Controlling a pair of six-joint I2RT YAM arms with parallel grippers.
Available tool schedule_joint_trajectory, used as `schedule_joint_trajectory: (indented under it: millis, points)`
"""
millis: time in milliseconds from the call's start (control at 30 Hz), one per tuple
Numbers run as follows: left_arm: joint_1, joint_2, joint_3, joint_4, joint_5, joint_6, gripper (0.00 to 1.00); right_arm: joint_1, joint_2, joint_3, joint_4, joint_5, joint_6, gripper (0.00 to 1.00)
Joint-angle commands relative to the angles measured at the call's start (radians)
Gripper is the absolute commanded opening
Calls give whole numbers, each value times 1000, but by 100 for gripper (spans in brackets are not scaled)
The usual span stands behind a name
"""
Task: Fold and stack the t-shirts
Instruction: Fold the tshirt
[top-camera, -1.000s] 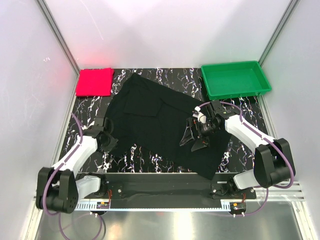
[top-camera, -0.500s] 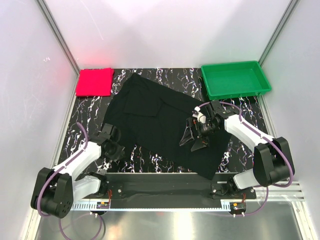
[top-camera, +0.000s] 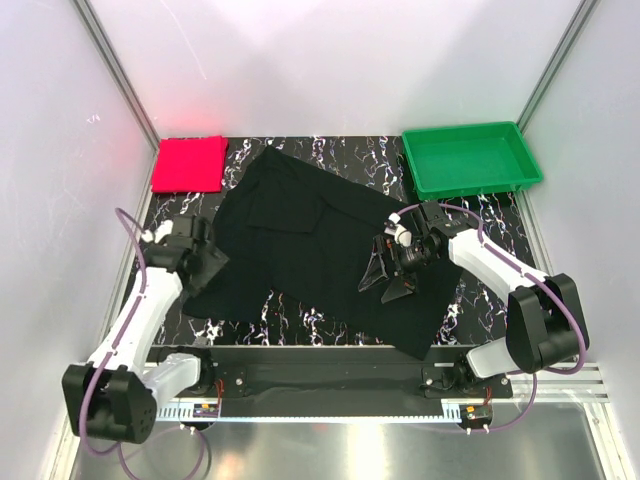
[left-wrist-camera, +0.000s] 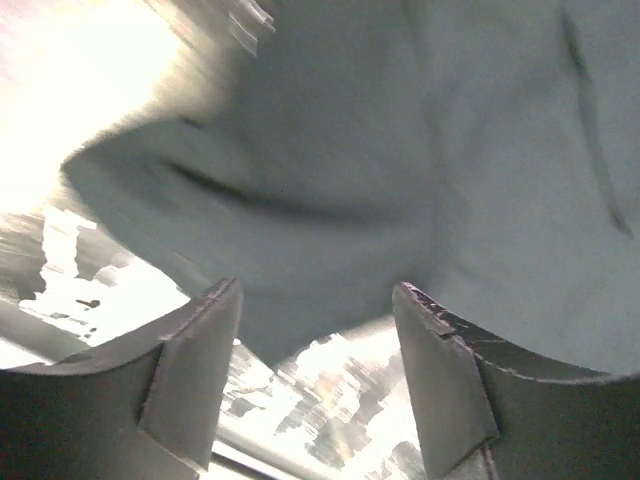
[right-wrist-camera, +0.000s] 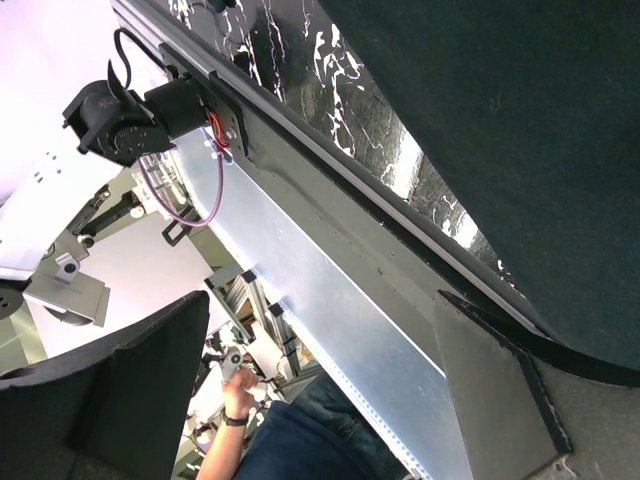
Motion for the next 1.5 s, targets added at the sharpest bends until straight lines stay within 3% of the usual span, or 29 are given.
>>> schedule_joint_trajectory:
  millis: [0,133,333,567,733,933,1100,1367,1467]
  points:
    - [126,27,20,-10,-77,255,68,0,-11,24,19,-40,4,100]
    - [249,57,23,-16,-38,358,66,12,-3,13,18,-36,0,100]
    - [471,49,-41,-45,17,261,57,93,25,43,-8,36,6,91]
    - [504,81,-84,-59,89,117,56,99,46,54,-4,36,6,91]
    - [505,133,-116,13,160,135,62,106,42,48,-2,71,10,93]
    - [505,195,-161,82,151,126,60,138,34,50,-28,205,23,91]
    - [516,219,-161,145,123,149,46,162,38,48,-87,361,17,82]
    - [612,167,-155,217,98,214,0,214,38,43,-114,487,21,75]
    - [623,143,-118,223,114,232,0,242,49,57,-151,553,7,76]
